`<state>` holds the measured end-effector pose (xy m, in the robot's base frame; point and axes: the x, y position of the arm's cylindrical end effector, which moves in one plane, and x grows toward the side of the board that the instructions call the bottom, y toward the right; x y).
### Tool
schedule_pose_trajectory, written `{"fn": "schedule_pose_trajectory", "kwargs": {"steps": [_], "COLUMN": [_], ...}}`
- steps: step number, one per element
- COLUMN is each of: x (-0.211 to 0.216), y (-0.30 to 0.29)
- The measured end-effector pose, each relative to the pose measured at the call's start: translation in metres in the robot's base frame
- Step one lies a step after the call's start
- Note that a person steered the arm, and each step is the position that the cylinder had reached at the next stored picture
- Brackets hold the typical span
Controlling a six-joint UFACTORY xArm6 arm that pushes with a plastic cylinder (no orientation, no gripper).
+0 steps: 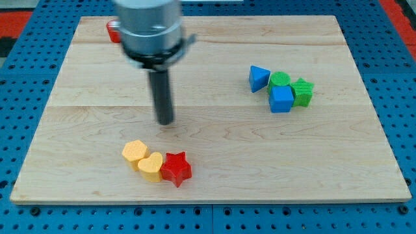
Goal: Push yellow hexagon to the top center
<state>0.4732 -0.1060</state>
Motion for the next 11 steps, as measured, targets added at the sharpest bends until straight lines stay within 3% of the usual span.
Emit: {"fn": "schedule_pose_trajectory", "kwargs": {"steps": [1, 2, 3, 4, 6, 8, 10, 11], "x": [0.001, 0.054, 0.128, 0.124, 0.097, 0.069, 0.023, 0.003], "y": [-0.057, -0.072, -0.039, 0.004, -0.048, 0.018, -0.011, 0.006]}}
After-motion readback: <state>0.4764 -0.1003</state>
